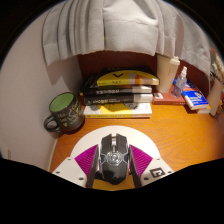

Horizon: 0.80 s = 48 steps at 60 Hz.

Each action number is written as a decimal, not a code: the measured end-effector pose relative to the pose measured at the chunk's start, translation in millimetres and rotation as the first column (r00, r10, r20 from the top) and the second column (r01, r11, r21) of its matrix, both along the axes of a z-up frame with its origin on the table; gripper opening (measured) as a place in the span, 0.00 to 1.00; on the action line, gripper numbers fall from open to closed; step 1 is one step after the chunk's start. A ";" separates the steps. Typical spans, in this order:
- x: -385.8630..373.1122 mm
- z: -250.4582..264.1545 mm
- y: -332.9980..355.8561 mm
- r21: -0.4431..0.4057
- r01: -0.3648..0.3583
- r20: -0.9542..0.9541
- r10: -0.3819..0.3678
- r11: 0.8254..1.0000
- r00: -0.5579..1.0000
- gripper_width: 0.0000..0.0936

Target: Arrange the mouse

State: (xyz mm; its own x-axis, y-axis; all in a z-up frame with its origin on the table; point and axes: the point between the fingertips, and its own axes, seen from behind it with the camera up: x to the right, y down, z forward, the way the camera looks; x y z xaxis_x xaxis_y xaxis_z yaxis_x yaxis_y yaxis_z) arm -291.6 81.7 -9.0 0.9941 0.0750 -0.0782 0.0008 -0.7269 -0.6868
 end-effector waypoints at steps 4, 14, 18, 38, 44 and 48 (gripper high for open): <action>-4.5 11.9 -4.5 -0.026 0.000 -0.050 -0.001 1.000 0.999 0.87; 21.3 106.8 -21.3 0.091 -0.028 -0.085 0.036 0.995 0.996 0.92; 42.4 150.1 -39.2 0.134 -0.033 -0.093 0.046 0.990 0.995 0.92; 195.6 260.3 -176.4 0.290 -0.017 -0.023 0.025 0.957 0.999 0.92; 233.3 261.7 -213.6 0.289 0.000 -0.021 0.006 0.957 1.000 0.91; 255.3 259.3 -236.2 0.277 0.011 -0.018 -0.007 0.961 1.000 0.91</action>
